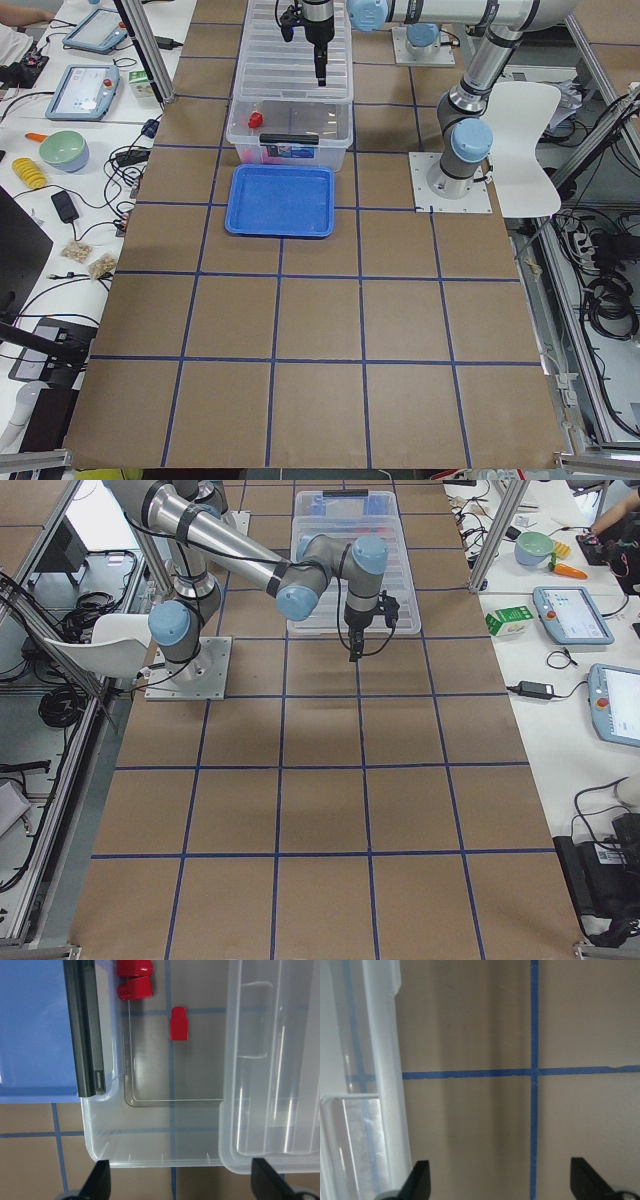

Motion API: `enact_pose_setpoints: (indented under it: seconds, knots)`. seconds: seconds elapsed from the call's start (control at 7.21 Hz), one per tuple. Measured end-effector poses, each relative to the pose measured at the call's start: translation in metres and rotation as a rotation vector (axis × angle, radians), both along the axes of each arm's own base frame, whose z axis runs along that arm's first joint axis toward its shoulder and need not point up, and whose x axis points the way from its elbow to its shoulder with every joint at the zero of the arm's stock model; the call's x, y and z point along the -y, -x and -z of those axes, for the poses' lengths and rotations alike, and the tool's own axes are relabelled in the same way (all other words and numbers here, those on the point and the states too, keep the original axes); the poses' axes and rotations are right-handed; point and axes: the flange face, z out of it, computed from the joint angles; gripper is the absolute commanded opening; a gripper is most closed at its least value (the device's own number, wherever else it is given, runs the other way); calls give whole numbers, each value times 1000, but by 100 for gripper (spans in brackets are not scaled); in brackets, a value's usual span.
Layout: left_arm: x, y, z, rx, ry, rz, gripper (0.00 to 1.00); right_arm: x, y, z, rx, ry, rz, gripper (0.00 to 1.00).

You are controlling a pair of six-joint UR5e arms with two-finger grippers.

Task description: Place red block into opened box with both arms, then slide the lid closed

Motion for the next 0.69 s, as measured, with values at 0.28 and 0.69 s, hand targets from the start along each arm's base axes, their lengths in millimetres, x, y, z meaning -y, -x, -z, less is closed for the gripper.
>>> enact_pose_setpoints:
  seconds: [0.28,0.69]
  knots:
    - [0,0,0,0,-1,1,100,3,-40,-1,-5,9,25,100]
    - [0,0,1,0,-3,1,100,5,-93,0,-10,30,36,100]
